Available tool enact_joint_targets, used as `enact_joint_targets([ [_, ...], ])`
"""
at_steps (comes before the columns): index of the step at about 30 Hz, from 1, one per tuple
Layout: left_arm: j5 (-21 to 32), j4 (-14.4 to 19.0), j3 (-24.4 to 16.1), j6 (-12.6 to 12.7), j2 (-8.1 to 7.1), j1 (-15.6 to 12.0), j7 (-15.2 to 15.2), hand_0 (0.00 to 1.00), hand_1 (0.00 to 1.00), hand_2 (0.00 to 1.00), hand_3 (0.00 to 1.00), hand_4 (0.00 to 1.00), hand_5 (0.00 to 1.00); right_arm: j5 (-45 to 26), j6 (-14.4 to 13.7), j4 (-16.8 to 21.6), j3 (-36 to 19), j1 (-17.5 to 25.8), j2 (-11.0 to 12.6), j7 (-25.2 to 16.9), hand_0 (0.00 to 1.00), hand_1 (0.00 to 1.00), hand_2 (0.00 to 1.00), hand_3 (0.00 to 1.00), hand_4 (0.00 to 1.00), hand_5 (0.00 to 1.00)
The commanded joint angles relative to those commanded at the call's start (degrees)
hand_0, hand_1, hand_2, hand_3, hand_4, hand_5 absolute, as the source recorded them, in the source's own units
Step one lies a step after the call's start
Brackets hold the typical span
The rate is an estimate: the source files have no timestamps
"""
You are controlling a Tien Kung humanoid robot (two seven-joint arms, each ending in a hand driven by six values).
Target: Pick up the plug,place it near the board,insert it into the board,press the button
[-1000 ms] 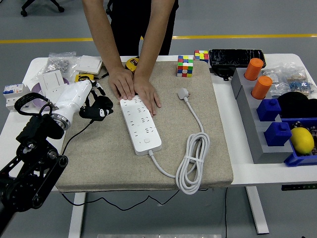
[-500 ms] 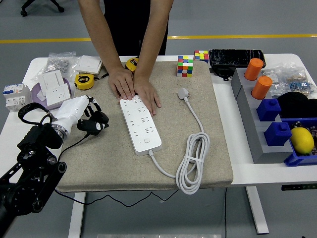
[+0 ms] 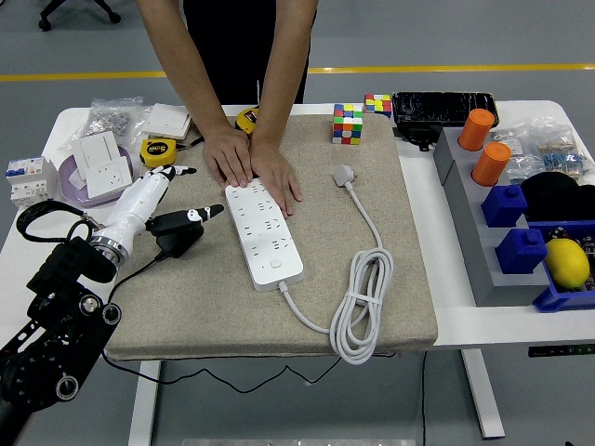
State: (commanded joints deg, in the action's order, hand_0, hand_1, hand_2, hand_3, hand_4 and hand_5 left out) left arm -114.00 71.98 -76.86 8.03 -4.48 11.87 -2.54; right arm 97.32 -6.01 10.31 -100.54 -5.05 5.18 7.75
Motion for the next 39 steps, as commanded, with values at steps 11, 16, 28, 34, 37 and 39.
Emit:
enact_joint_targets([
  [11, 26.8, 1.6, -2.9, 0.9, 2.16, -6.0, -7.2, 0.86, 0.906, 0.87, 0.879, 0.998, 0.998, 0.1, 0.1, 0.0, -0.1, 0.3, -0.4, -0.1, 0.859, 0.852, 0.824, 0.837, 0.998, 0.998],
  [16, 38.7, 2.5, -5.5, 2.5, 2.97, -8.7, -9.9, 0.808, 0.86, 0.83, 0.827, 0.998, 0.998, 0.2, 0.1, 0.0, 0.2, 0.4, -0.8, -0.3, 0.858, 0.852, 0.824, 0.836, 0.998, 0.998],
  [28, 66.2, 5.1, -10.5, 3.3, 4.48, -12.2, -10.6, 0.717, 0.726, 0.718, 0.806, 0.998, 0.944, -2.9, 0.3, 0.0, 4.0, 0.8, -1.0, -1.2, 0.858, 0.852, 0.824, 0.837, 0.998, 0.998],
  [34, 66.4, 6.1, -11.3, 3.4, 4.48, -12.9, -10.6, 0.684, 0.667, 0.653, 0.825, 0.998, 0.894, -3.7, 0.5, 0.0, 4.5, 1.2, -1.1, -1.4, 0.858, 0.852, 0.824, 0.837, 0.998, 0.998],
  [37, 65.9, 6.2, -11.4, 3.2, 4.48, -12.9, -10.3, 0.684, 0.667, 0.653, 0.825, 0.998, 0.894, -3.7, 0.6, 0.0, 4.4, 1.2, -1.3, -1.4, 0.858, 0.852, 0.824, 0.837, 0.998, 0.998],
  [39, 65.7, 6.3, -11.4, 3.2, 4.48, -12.8, -10.1, 0.684, 0.667, 0.653, 0.825, 0.998, 0.894, -3.5, 0.8, 0.0, 4.2, 1.3, -1.4, -1.4, 0.858, 0.852, 0.824, 0.837, 0.998, 0.998],
])
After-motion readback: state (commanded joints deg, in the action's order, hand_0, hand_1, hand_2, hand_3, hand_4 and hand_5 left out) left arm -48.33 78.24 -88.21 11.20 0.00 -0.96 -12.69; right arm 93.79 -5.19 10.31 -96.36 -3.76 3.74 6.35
